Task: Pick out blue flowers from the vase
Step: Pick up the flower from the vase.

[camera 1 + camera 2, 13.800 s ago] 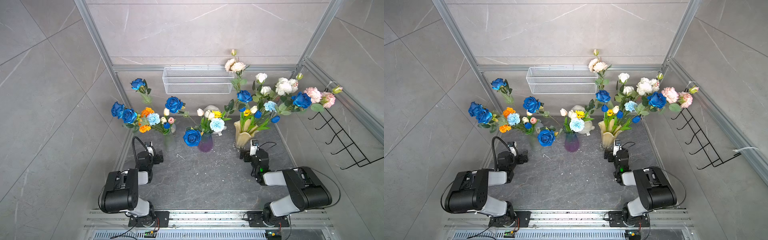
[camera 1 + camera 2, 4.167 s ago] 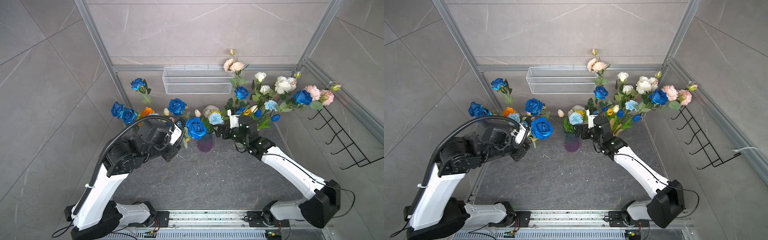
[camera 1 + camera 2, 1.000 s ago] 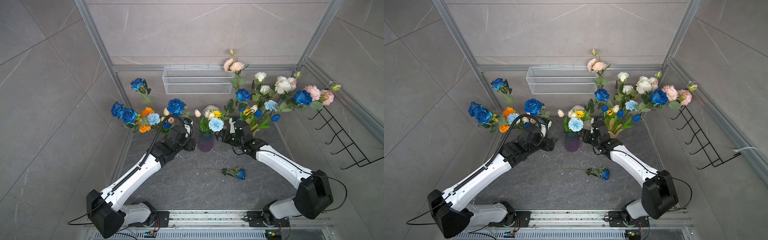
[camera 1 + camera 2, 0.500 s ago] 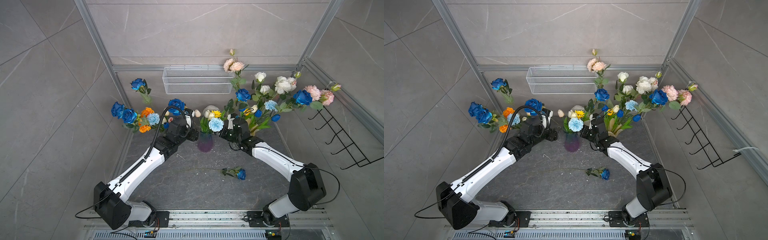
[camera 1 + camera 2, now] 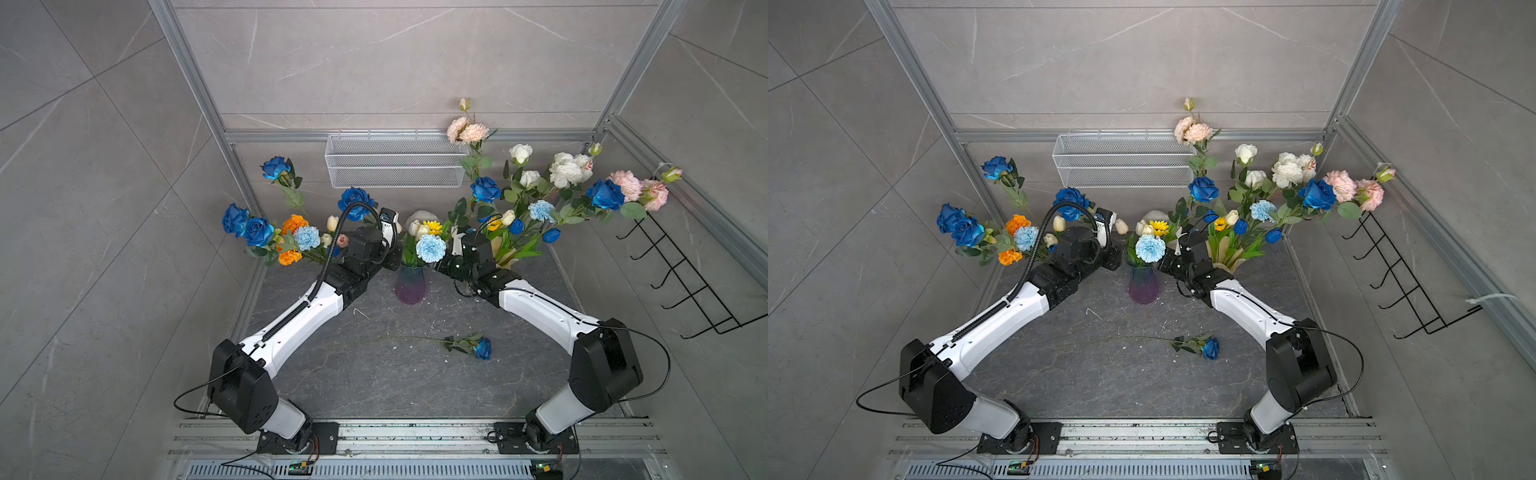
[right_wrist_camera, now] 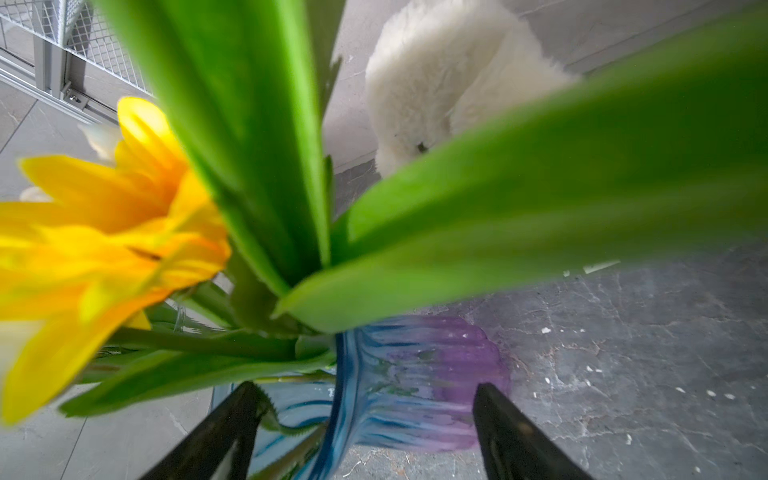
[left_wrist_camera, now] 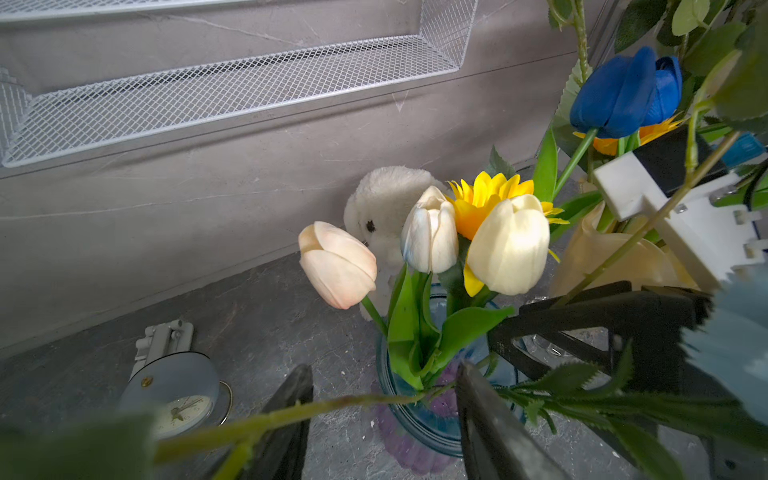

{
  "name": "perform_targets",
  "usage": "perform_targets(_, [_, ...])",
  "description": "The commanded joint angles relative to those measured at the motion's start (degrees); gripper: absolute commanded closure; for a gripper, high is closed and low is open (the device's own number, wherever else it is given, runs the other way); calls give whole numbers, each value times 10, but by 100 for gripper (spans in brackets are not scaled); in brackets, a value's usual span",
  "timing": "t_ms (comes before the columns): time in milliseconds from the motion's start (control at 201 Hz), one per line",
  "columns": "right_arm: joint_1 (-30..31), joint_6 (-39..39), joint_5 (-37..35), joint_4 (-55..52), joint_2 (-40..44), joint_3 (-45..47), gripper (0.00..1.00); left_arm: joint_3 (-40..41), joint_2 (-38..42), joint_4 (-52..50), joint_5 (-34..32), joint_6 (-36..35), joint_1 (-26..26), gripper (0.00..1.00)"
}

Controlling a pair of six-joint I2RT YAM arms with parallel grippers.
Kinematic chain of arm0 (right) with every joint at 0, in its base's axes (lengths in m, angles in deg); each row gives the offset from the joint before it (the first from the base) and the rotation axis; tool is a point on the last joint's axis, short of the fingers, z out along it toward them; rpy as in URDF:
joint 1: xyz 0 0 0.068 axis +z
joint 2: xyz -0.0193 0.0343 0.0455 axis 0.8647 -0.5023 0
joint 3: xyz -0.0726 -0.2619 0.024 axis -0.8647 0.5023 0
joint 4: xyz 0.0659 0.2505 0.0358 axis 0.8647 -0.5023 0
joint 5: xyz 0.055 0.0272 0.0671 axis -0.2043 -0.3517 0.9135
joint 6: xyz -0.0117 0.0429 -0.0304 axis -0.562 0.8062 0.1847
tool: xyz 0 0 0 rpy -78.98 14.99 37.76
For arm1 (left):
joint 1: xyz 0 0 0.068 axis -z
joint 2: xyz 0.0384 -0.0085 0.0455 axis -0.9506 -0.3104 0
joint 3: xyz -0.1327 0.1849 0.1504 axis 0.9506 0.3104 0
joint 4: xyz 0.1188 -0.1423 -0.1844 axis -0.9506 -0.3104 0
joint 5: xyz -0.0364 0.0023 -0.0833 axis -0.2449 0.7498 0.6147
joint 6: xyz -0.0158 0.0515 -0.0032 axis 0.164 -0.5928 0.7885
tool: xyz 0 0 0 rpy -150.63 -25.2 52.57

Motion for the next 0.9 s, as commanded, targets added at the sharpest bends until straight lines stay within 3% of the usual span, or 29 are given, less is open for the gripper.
perform_targets(0, [-2,-11,-2,-9,-7,-15,17,-27,-2,48,-10,-14,-5,55])
perform_targets(229, [-1,-9,-2,-14,-20,-18,18,-33,5,69,0,-35,-7,92])
perform_targets(339, [1,-16,-8,-19,-19,-19,18,-33,14,88,38,-42,-7,100])
perform_targets(667, [1,-33,-15,-44,-24,-33,18,-76,33,59,99,-50,-6,100])
perform_targets(891, [1,-47,-27,-57,-19,-39,18,-170,48,-61,136,-119,-6,100])
